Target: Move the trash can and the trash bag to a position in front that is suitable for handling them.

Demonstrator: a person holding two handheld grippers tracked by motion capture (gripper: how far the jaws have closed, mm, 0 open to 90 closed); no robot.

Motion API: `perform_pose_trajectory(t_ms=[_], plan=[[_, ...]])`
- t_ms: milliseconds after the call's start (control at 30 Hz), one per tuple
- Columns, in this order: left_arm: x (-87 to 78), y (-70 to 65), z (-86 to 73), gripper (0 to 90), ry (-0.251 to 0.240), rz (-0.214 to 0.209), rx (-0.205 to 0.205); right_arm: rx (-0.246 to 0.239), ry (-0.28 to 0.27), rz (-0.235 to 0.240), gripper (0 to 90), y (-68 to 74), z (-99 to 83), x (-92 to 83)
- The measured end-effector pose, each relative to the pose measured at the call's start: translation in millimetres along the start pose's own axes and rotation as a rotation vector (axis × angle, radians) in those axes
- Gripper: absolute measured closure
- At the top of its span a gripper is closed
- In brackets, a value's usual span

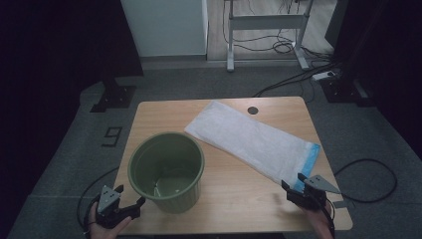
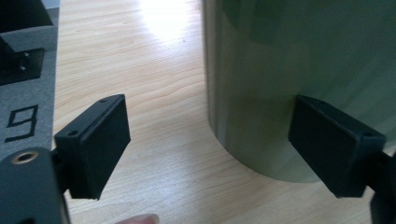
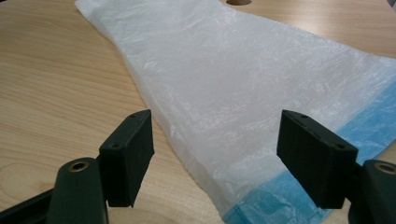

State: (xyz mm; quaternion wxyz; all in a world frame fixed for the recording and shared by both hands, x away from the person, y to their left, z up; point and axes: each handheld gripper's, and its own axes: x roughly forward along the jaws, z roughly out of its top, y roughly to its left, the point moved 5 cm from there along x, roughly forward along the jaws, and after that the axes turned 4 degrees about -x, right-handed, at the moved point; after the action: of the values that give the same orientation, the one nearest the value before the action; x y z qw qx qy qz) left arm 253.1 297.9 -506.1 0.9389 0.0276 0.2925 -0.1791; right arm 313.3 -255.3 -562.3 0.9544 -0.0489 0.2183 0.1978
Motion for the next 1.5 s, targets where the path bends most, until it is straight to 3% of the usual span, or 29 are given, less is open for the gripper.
perform_pose_trajectory(t_ms=[233,367,533,567,600,633,667,700,733,800,867,1267,1367,1500], plan=[[-6.9,-2.4,-1.6,8.5,-0.011,-0.032,0.037,-0.019,0.002,0.004,27.3,-0.2,0.1,2.5],[-12.1,-1.1,-1.8,7.5,-0.039,-0.083,0.052,-0.03,0.005,0.004,27.5,0.9,0.2,3.3],[-10.3,-7.0,2.1,5.9,-0.097,-0.208,0.054,-0.027,0.006,0.006,27.7,1.9,0.2,3.4],[-8.1,-10.1,3.6,5.4,-0.102,-0.231,0.065,-0.025,0.006,0.003,27.7,1.8,-0.1,3.1],[-2.2,-17.1,6.5,4.6,-0.094,-0.276,0.105,-0.022,0.006,0.002,27.8,1.7,-0.3,2.9],[-2.2,-17.1,6.5,3.0,-0.094,-0.276,0.105,-0.022,0.006,0.002,27.8,1.7,-0.3,2.9],[3.7,-24.3,9.9,2.5,-0.085,-0.33,0.149,-0.016,0.007,-0.001,27.8,1.4,-0.3,3.6],[3.7,-24.3,9.9,2.4,-0.085,-0.33,0.149,-0.016,0.007,-0.001,27.8,1.4,-0.3,3.6],[6.3,-27.6,11.5,1.2,-0.079,-0.351,0.171,-0.017,0.011,-0.002,27.8,1.9,-0.2,4.5],[11.6,-31.1,15.0,1.5,-0.076,-0.35,0.202,-0.02,0.013,-0.002,27.8,2.1,-0.4,5.0],[18.3,-35.0,19.7,3.8,-0.076,-0.379,0.213,-0.02,0.016,-0.007,27.8,2.4,-1.0,6.6],[39.6,-55.7,29.0,6.0,-0.087,-0.486,0.217,-0.01,0.011,-0.013,27.9,-0.4,-5.0,0.2],[45.3,-64.3,33.4,7.2,-0.097,-0.535,0.207,-0.013,0.016,-0.014,27.9,-1.8,-6.7,-1.2],[58.3,-75.5,37.8,8.0,-0.079,-0.539,0.232,-0.009,0.012,-0.021,27.9,-4.7,-8.8,-5.9]])
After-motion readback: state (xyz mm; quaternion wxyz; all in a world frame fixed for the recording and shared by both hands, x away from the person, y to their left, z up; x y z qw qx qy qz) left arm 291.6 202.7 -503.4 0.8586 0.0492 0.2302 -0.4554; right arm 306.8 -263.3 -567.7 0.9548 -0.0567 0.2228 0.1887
